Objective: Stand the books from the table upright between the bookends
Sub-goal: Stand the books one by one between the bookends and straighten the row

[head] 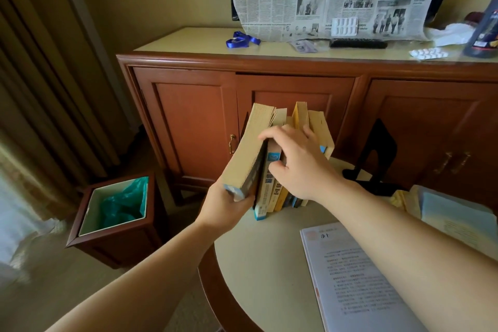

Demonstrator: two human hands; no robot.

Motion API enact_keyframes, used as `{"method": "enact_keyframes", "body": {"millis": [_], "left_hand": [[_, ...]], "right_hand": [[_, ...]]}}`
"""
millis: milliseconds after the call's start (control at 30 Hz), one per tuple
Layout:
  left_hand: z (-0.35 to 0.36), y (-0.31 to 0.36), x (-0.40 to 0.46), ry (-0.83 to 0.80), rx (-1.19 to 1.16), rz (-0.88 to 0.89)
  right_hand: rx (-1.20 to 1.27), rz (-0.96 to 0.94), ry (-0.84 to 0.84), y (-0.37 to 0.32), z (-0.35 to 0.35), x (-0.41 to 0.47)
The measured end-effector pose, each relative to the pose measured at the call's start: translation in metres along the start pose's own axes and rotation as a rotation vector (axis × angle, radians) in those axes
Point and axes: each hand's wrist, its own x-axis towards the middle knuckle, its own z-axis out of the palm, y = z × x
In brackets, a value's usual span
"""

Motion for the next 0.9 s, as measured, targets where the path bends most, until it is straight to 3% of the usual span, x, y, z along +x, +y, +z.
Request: {"method": "enact_keyframes", "body": {"millis": [167, 367, 667, 900], "left_hand": [[-0.004, 0.008, -0.012, 0.101, -0.038, 0.116], [-0.012, 0.031, 0.008, 0.137, -0.174, 0.156], [-0.041, 0.08, 0.008, 0.164, -0.168, 0.245], [-0.017, 0.073, 0.035, 0.219, -0.193, 0.111]], "right_hand": [[0.119, 0.119, 0.065, 0.001, -0.003, -0.001], [0.168, 0.121, 0.08, 0.006, 0.001, 0.003], [0.191, 0.125, 0.141, 0.01, 0.011, 0.005], [0.159, 0.122, 0.135, 0.007, 0.008, 0.005]]}}
